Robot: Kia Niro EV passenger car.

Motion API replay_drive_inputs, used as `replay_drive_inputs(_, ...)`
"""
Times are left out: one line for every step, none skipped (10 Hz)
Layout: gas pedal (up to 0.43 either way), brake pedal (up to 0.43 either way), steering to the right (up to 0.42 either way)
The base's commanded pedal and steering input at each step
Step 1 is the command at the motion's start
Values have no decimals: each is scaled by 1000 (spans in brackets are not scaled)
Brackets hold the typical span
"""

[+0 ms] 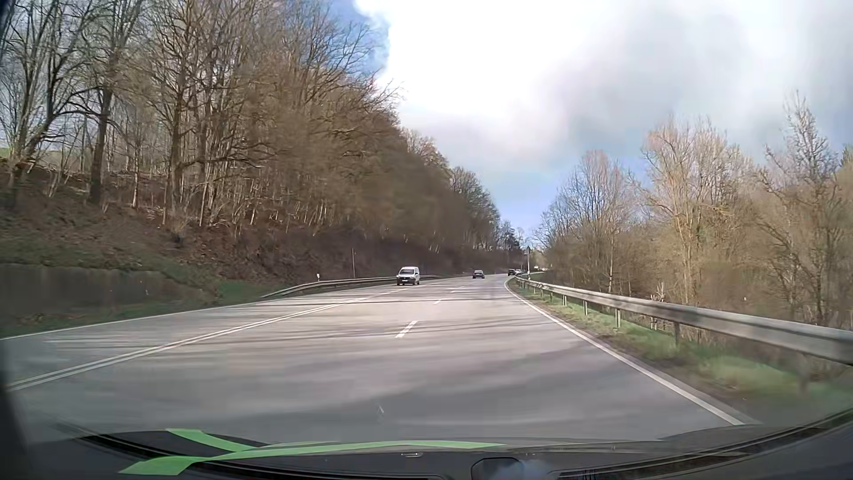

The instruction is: Follow the waypoints while adhering to traffic rules and regulations

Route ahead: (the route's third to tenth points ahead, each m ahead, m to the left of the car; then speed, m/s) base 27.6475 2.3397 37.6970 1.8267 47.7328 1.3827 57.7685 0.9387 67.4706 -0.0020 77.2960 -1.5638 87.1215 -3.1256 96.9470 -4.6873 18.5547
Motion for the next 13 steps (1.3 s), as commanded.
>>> replay_drive_inputs(287, 0, 8)
replay_drive_inputs(287, 0, 8)
replay_drive_inputs(287, 0, 8)
replay_drive_inputs(287, 0, 9)
replay_drive_inputs(287, 0, 8)
replay_drive_inputs(287, 0, 8)
replay_drive_inputs(287, 0, 8)
replay_drive_inputs(287, 0, 8)
replay_drive_inputs(287, 0, 8)
replay_drive_inputs(287, 0, 8)
replay_drive_inputs(287, 0, 7)
replay_drive_inputs(287, 0, 8)
replay_drive_inputs(287, 0, 8)
